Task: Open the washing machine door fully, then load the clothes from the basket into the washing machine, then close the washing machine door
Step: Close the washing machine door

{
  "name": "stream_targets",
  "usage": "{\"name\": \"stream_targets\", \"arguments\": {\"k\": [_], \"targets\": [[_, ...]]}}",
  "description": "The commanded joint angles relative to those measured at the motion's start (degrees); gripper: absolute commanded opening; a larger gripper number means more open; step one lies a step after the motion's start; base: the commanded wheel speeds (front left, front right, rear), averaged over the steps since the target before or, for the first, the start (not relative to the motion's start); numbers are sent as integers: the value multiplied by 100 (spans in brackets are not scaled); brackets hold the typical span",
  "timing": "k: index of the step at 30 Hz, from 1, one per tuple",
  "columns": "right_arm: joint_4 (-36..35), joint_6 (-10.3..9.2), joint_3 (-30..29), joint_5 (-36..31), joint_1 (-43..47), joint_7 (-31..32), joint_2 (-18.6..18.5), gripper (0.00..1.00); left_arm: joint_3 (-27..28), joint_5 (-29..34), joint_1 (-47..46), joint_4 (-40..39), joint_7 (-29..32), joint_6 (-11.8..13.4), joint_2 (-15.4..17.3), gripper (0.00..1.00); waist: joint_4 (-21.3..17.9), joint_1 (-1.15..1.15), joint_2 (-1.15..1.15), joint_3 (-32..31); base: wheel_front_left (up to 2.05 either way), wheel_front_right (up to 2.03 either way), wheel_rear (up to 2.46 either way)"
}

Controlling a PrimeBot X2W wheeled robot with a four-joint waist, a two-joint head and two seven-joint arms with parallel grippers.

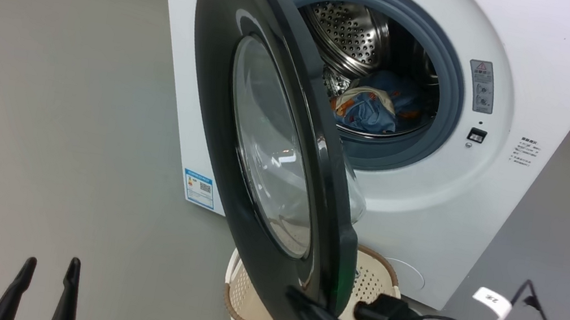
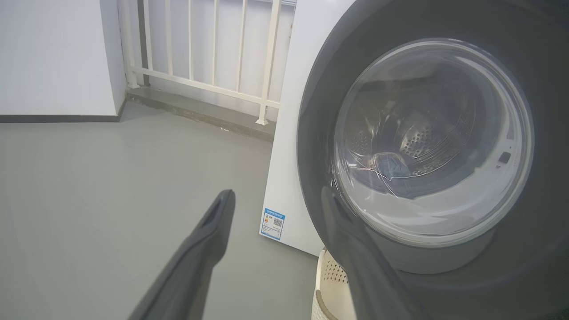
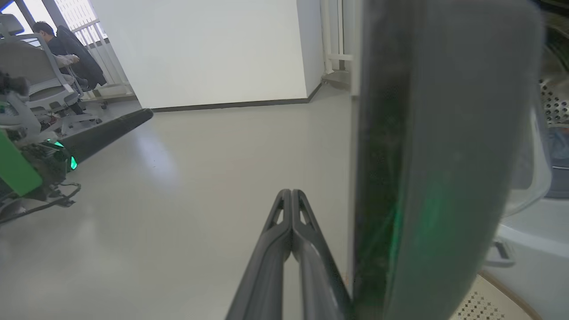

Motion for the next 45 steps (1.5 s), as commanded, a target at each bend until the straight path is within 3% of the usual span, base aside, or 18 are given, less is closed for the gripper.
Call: {"name": "stream_targets", "arguments": {"k": [1, 19, 45], "targets": [[-65, 55, -51, 13, -195, -29, -29, 0, 200, -33, -211, -161, -37, -13, 62, 100, 17, 0, 0, 21, 0, 0, 0], [11, 55, -1904, -387, -471, -29, -446, 0, -41, -111, -482, -274, -37, -13, 199, 100, -79, 0, 0, 837, 0, 0, 0], [642, 55, -2763, -753, -2702, -29, -1091, 0, -192, -153, -1346, -544, -37, -13, 25, 100, -77, 0, 0, 2473, 0, 0, 0]]}}
